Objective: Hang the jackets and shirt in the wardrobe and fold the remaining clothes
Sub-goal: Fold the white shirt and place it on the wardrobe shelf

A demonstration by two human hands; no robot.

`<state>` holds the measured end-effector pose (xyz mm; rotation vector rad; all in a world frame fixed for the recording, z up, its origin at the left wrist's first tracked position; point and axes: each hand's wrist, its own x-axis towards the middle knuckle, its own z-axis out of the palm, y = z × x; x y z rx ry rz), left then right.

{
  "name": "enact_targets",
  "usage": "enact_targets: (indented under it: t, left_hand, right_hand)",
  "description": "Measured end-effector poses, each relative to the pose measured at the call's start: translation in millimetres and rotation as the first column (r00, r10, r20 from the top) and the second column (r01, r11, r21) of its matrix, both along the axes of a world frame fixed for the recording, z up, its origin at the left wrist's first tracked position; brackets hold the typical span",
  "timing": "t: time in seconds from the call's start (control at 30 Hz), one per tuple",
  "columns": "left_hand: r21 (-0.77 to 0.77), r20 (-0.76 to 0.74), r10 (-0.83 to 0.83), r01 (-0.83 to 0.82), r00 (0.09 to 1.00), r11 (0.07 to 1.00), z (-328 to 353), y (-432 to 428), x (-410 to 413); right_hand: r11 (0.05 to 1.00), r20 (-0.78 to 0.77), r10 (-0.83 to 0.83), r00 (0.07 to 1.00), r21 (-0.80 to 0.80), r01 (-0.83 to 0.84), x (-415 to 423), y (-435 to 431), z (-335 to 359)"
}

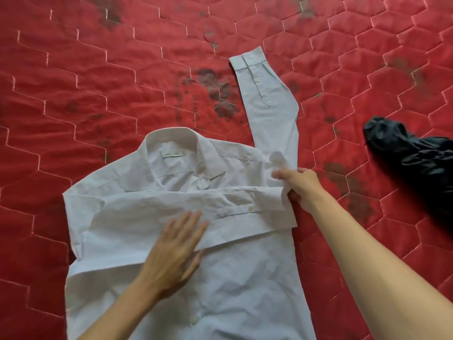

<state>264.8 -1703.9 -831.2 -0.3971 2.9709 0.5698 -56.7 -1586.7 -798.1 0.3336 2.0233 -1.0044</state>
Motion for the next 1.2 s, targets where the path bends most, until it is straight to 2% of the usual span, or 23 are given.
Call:
enact_targets:
  t: [0.1,0.17,0.23,0.33,0.43,0.5,0.57,0.63,0.73,0.83,0.93,0.97,1.0,1.03,1.1,1.13,1.17,1.2]
  left_hand:
    - [-0.009,0.051,-0.009,0.009,0.999,1.000,-7.1,31.3,-61.7]
    - [-0.040,0.130,-0.012,0.017,0.991,0.999,-11.3,42.3,-86.3]
    - [-0.042,0.203,-0.022,0.031,0.979,0.999,-12.7,45.1,-97.5]
    - [-0.050,0.225,-0.022,0.035,0.974,0.998,-13.9,43.2,-101.0]
    - [-0.060,0.244,-0.034,0.050,0.969,0.997,-12.1,41.5,-103.2]
    - [-0.049,0.266,-0.018,0.032,0.964,0.998,-8.7,40.5,-107.3]
    - [-0.042,0.284,0.001,0.012,0.959,0.999,-5.7,40.4,-111.2]
    - [-0.050,0.292,0.001,0.014,0.956,0.999,-4.3,39.8,-113.8]
    - [-0.072,0.298,-0.005,0.027,0.955,0.997,-4.1,38.0,-116.4]
    - [-0.082,0.318,0.001,0.026,0.948,0.996,-4.6,40.9,-118.0]
    - [-0.091,0.291,0.044,-0.018,0.956,0.996,-0.9,46.5,-128.7]
    - [-0.100,0.254,0.063,-0.038,0.965,0.994,1.6,49.2,-135.0]
    - [-0.111,0.196,0.087,-0.066,0.977,0.992,4.2,53.0,-142.0]
    - [-0.121,0.130,0.117,-0.102,0.985,0.987,5.9,57.9,-149.4]
    - [-0.139,0.035,0.157,-0.151,0.987,0.979,4.1,70.6,-166.5]
    - [-0.144,0.024,0.143,-0.139,0.989,0.980,-0.4,77.0,-175.2]
    - [-0.149,0.035,0.119,-0.112,0.992,0.983,-6.7,83.8,-183.2]
    - [-0.147,0.060,0.105,-0.096,0.993,0.985,-13.5,89.8,-190.0]
  right_hand:
    - [0.993,0.058,-0.087,0.994,-0.073,0.091,-1.8,6.9,8.9]
    - [0.954,0.141,-0.181,0.973,-0.217,0.209,-8.2,16.0,13.2]
    - [0.842,0.337,-0.192,0.922,-0.426,0.331,-18.4,26.6,19.5]
    - [0.713,0.512,-0.150,0.846,-0.536,0.451,-39.1,45.6,30.4]
    - [0.644,0.577,-0.188,0.795,-0.538,0.543,-61.1,66.4,38.6]
    - [0.522,0.589,-0.311,0.746,-0.550,0.652,-76.0,76.8,42.2]
    - [0.358,0.549,-0.502,0.669,-0.572,0.738,-92.0,86.8,50.9]
    - [0.219,0.483,-0.651,0.586,-0.619,0.754,-114.2,99.7,63.5]
    - [0.044,0.487,-0.690,0.536,-0.711,0.702,-146.5,119.8,85.9]
    - [0.009,0.440,-0.714,0.544,-0.771,0.636,-159.0,141.8,101.1]
    - [-0.204,0.512,-0.759,0.403,-0.773,0.600,-165.8,176.7,106.2]
    - [-0.197,0.506,-0.779,0.371,-0.759,0.621,-166.0,189.9,106.0]
    - [-0.101,0.447,-0.813,0.374,-0.741,0.664,-163.7,200.8,101.0]
    - [0.075,0.350,-0.838,0.418,-0.687,0.723,-159.4,210.9,90.5]
    - [0.497,0.180,-0.767,0.616,-0.441,0.747,-143.9,224.5,60.0]
    - [0.629,0.177,-0.699,0.693,-0.308,0.713,-136.6,226.5,45.3]
    - [0.707,0.208,-0.644,0.736,-0.205,0.677,-131.5,226.1,33.1]
    - [0.738,0.235,-0.621,0.748,-0.144,0.659,-128.9,225.6,21.9]
